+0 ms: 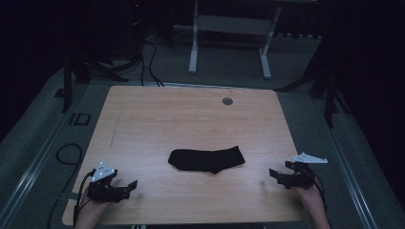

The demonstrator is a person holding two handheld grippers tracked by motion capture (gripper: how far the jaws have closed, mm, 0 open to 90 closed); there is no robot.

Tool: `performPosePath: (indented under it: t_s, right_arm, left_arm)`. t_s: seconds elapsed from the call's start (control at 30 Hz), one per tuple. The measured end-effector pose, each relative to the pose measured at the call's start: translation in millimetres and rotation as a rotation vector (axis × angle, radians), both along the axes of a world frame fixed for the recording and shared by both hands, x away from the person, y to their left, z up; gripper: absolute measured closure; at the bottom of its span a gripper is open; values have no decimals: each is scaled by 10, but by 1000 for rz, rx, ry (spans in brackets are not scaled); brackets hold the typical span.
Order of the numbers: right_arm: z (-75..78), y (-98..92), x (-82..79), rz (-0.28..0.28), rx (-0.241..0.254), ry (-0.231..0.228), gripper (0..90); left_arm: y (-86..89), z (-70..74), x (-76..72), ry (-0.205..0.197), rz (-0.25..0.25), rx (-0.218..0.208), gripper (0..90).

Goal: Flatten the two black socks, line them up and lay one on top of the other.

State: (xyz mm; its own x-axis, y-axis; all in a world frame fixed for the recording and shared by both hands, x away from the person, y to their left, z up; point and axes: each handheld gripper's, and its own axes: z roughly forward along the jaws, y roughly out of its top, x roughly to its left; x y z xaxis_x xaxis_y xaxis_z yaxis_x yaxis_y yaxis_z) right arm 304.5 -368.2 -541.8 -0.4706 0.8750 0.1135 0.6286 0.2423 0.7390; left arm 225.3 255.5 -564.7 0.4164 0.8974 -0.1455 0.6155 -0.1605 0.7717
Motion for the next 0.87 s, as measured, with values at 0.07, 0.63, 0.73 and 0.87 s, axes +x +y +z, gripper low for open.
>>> performPosePath:
  t_s: [0.07, 0.63, 0.73, 0.87]
  right_arm:
    - [3, -48, -36, -9, 22, 0, 146]
    - [1, -214, -129, -75, 66, -46, 146]
    - [-3, -193, -118, -67, 55, -49, 146]
    - [-21, -196, -111, -65, 50, -46, 146]
  left_arm:
    - [29, -1, -29, -9, 6, -4, 73]
    - [213, 36, -126, -74, 107, -62, 73]
    - [196, 18, -120, -73, 104, -51, 73]
    - [168, 7, -117, -72, 98, -40, 73]
